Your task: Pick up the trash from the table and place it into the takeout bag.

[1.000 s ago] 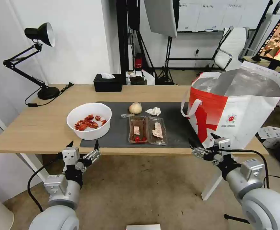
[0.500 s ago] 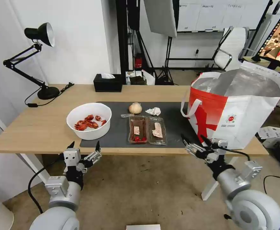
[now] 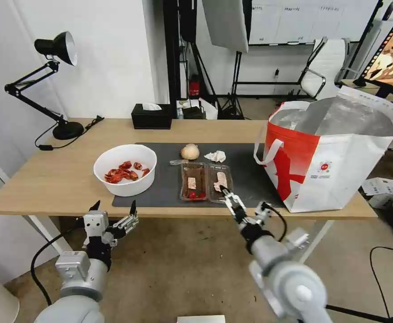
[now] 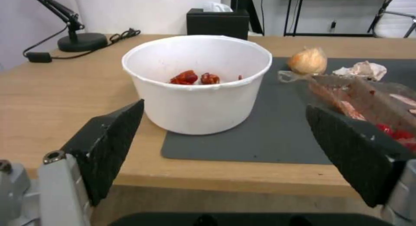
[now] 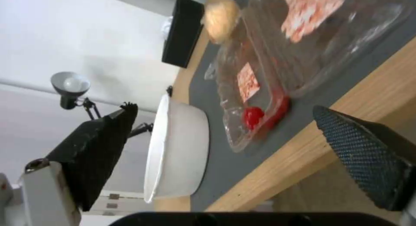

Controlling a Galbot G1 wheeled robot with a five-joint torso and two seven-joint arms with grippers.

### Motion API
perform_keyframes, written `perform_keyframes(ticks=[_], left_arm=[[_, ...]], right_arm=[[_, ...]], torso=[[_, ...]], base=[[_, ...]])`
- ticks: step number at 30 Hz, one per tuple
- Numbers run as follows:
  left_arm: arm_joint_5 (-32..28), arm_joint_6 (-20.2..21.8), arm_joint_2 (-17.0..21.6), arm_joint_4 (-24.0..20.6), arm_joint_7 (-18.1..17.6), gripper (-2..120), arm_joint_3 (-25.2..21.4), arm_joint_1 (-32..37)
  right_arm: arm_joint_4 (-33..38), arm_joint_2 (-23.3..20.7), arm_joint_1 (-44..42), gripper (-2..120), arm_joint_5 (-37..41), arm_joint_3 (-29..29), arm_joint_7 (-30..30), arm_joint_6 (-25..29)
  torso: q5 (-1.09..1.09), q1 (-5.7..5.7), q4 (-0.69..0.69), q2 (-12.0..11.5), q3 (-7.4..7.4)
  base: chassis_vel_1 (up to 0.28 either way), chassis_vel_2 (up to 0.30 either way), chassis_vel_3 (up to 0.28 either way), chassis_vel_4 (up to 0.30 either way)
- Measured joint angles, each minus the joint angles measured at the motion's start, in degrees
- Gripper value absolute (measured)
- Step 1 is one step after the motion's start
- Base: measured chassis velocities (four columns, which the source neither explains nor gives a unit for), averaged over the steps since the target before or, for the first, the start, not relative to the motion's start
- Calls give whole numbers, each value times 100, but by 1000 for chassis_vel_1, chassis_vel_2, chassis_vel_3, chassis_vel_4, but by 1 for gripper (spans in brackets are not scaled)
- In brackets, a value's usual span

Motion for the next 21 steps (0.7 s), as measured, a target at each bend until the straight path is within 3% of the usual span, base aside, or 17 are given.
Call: perform_keyframes(ticks=[15,21], left_arm=[[-82,12,25,60,-14,100,-73,108],[-83,15,39,52,-28,100,-130,150]], right_arm=[[-1021,463,1148,100,128,-392,737,-8],[-1111,510,1221,100,128,-437,827,-13]], torso=[[1,0,0,0,0],[1,0,-1,0,0]], base=[[0,0,0,0],[0,0,0,0]])
